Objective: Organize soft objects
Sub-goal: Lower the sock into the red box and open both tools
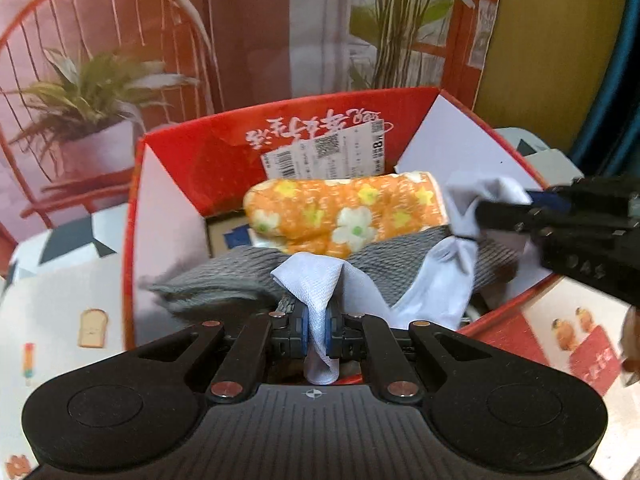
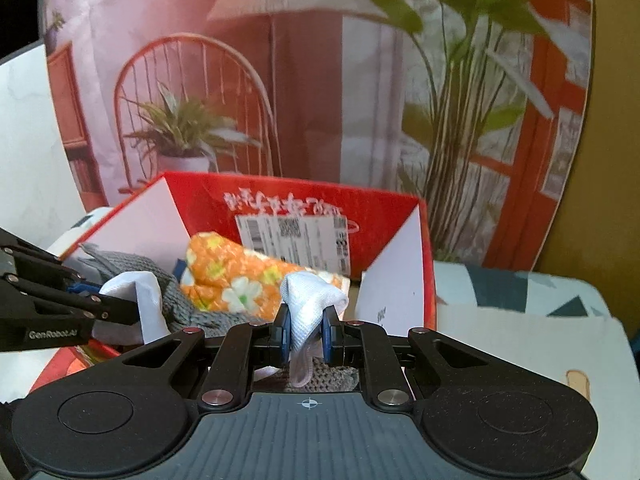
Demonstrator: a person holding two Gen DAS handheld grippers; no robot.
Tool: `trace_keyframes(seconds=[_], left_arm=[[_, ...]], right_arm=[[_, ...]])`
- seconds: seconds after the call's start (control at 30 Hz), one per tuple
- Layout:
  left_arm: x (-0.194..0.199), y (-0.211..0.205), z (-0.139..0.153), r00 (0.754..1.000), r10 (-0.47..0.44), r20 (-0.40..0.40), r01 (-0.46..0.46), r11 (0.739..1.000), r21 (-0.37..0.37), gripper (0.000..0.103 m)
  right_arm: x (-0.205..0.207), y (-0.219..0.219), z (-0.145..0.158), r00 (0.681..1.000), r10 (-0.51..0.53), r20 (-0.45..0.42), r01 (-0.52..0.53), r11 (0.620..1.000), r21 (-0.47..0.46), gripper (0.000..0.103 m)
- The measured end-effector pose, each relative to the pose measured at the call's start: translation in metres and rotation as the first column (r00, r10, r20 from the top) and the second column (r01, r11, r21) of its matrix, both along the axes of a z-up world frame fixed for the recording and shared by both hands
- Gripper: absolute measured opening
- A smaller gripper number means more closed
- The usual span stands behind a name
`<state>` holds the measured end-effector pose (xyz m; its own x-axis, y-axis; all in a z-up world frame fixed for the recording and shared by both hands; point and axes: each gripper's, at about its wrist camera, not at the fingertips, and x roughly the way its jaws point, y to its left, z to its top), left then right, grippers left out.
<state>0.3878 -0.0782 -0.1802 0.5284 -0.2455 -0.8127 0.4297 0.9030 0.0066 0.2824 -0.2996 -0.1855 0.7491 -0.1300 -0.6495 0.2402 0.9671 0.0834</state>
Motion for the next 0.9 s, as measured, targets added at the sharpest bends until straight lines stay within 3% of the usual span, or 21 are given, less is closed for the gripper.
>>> trace_keyframes(seconds=[0.1,0.3,0.47,0.53,0.6,0.67,0.73,0.83,0.9], left_arm=[[0.001,-0.002,-0.002,1.0,0.008,0.009,-0.008,1.0,0.018,0.009],[0.002,0.004,0.001,0.999,0.033,-0.004,-0.033,0.999,-0.034,0.01],[0.0,0.012,0.011,0.998,0.061,0.013,-0.06,0.996,-0.07,0.016],[-0.003,0.017,0.018,0.997,0.077,0.03,-0.074,0.993,-0.087,0.041],[-0.007,0.021,0.026,0.995,0.088,0.05,-0.082,0.99,-0.113,0.06],[-0.012,0.025,0.034,0.993,0.094,0.066,-0.085,0.987,-0.139,0.071],[-0.018,0.028,0.042,0.991,0.098,0.089,-0.083,0.984,-0.158,0.089],[-0.03,0.031,0.053,0.986,0.105,0.132,-0.082,0.982,-0.168,0.099],[-0.037,0.033,0.058,0.984,0.107,0.144,-0.082,0.982,-0.172,0.101]], right_arm=[[0.003,-0.004,-0.006,1.0,-0.012,-0.019,0.012,1.0,0.022,0.014],[0.002,-0.011,-0.01,0.999,-0.033,-0.036,0.034,0.998,0.045,0.015],[-0.003,-0.009,-0.004,0.998,-0.047,-0.033,0.048,0.999,0.02,0.027],[-0.007,-0.008,0.001,0.999,-0.047,-0.018,0.047,0.999,0.009,0.029],[-0.011,-0.007,0.007,0.999,-0.053,-0.006,0.053,0.999,0.0,0.034],[-0.015,-0.007,0.013,0.998,-0.061,0.011,0.062,0.998,-0.012,0.046],[-0.02,-0.006,0.021,0.997,-0.064,0.035,0.064,0.998,-0.02,0.063],[-0.027,-0.004,0.031,0.995,-0.077,0.059,0.079,0.996,-0.034,0.092],[-0.031,-0.002,0.035,0.995,-0.068,0.076,0.071,0.997,-0.03,0.1]])
